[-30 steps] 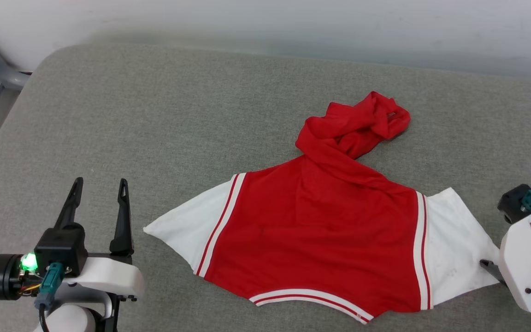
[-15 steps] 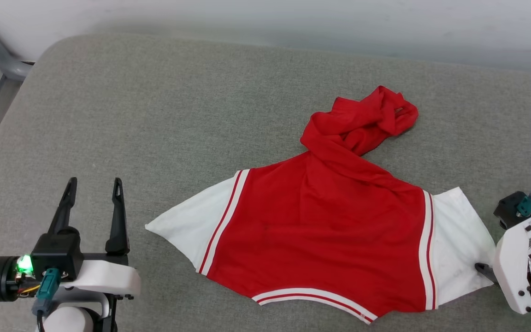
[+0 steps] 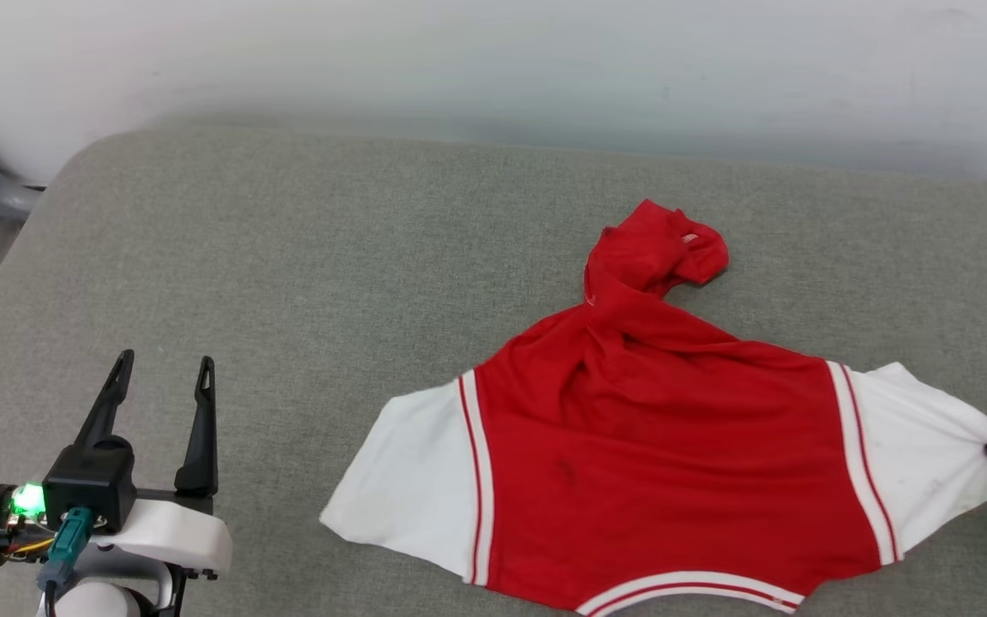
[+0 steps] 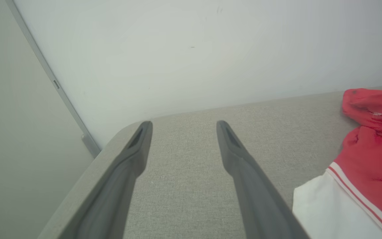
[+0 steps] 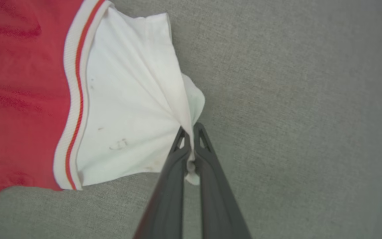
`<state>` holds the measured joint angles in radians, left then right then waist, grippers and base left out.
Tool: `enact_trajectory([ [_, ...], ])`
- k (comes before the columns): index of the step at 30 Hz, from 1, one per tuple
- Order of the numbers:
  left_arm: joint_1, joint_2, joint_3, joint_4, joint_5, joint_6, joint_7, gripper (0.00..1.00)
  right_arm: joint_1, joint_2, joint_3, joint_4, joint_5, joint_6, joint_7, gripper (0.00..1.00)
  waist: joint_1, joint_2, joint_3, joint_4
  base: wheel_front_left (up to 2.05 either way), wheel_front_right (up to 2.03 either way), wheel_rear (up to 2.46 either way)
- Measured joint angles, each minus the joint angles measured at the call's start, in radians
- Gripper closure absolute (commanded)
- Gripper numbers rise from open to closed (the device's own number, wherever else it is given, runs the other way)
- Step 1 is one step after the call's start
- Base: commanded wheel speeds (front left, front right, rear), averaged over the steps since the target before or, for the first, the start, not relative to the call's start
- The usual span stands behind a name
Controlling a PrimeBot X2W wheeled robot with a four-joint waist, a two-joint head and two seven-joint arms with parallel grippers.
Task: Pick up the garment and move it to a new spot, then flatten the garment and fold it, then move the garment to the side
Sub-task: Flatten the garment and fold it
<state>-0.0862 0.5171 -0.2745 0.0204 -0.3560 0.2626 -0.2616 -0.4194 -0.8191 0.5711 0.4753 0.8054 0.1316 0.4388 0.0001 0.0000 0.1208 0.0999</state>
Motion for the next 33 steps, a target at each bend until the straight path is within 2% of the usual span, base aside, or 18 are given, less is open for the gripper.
enact_trajectory([
  [4,-0.021,0.019,-0.018,0.024,-0.010,-0.056,0.011,0.00,0.011,-0.016,-0.045,0.034,0.014,0.000,-0.018,1.00,0.0000,0.0000,-0.018,-0.012,0.00,0.00,0.00],
  [8,-0.084,0.051,-0.062,0.039,-0.019,-0.142,0.077,0.00,0.030,-0.020,-0.061,0.049,0.019,0.000,-0.025,1.00,0.0000,0.0000,-0.029,-0.015,0.00,0.00,0.00],
  [14,-0.196,0.100,-0.143,0.037,-0.090,-0.313,0.296,0.00,0.037,-0.004,-0.069,0.058,0.013,0.000,-0.029,1.00,0.0000,0.0000,-0.040,-0.018,0.00,0.00,0.00],
  [17,-0.246,0.122,-0.191,0.035,-0.140,-0.359,0.447,0.00,0.037,0.006,-0.071,0.058,0.009,0.000,-0.031,1.00,0.0000,0.0000,-0.039,-0.020,0.00,0.00,0.00],
  [24,-0.331,0.143,-0.316,0.014,-0.288,-0.387,0.747,0.00,0.034,0.025,-0.077,0.056,-0.006,0.000,-0.033,1.00,0.0000,0.0000,-0.031,-0.027,0.00,0.00,0.00],
  [25,-0.350,0.155,-0.379,0.015,-0.338,-0.391,0.854,0.00,0.029,0.033,-0.078,0.051,-0.015,0.000,-0.032,1.00,0.0000,0.0000,-0.025,-0.032,0.00,0.00,0.00],
  [31,-0.391,0.164,-0.484,0.039,-0.398,-0.392,0.938,0.00,0.007,0.046,-0.079,0.034,-0.033,0.000,-0.025,1.00,0.0000,0.0000,-0.003,-0.049,0.00,0.00,0.00],
  [32,-0.409,0.164,-0.567,0.082,-0.438,-0.392,0.969,0.00,-0.010,0.054,-0.079,0.021,-0.041,0.000,-0.020,1.00,0.0000,0.0000,0.018,-0.063,0.00,0.00,0.00],
  [33,-0.417,0.165,-0.579,0.091,-0.441,-0.392,0.969,0.00,-0.013,0.055,-0.079,0.019,-0.042,0.000,-0.020,1.00,0.0000,0.0000,0.022,-0.066,0.00,0.00,0.00],
])
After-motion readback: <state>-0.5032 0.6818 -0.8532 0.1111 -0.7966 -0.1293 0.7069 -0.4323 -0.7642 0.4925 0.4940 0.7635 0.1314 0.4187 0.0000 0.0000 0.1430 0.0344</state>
